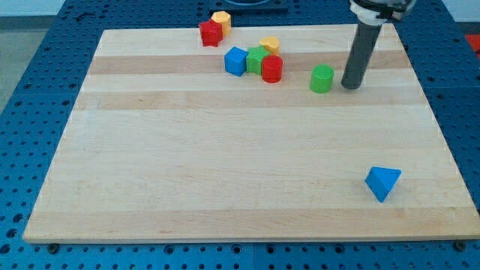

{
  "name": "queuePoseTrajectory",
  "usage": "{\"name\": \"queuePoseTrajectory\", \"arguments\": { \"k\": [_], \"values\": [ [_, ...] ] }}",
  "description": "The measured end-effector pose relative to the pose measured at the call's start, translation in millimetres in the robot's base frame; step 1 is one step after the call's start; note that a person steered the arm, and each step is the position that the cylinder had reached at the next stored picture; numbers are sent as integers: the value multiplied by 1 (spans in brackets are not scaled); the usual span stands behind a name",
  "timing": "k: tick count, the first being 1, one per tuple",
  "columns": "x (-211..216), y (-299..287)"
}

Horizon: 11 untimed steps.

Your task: Push green circle towards center

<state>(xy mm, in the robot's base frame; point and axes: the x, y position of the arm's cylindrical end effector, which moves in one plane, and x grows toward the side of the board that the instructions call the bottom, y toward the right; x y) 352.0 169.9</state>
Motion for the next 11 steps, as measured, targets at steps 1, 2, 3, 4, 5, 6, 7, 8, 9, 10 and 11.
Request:
{"name": "queuePoseTrajectory", "arguments": {
  "k": [1,2,3,4,5,6,7,8,9,10,11],
  "values": [
    [-21,-32],
    [-11,-68],
    [27,-77],
    [68,-77],
    [60,-74],
    [8,-71],
    [-3,-80],
    [24,-95],
    [55,-89],
    [73,-83],
    [48,-91]
  ]
}}
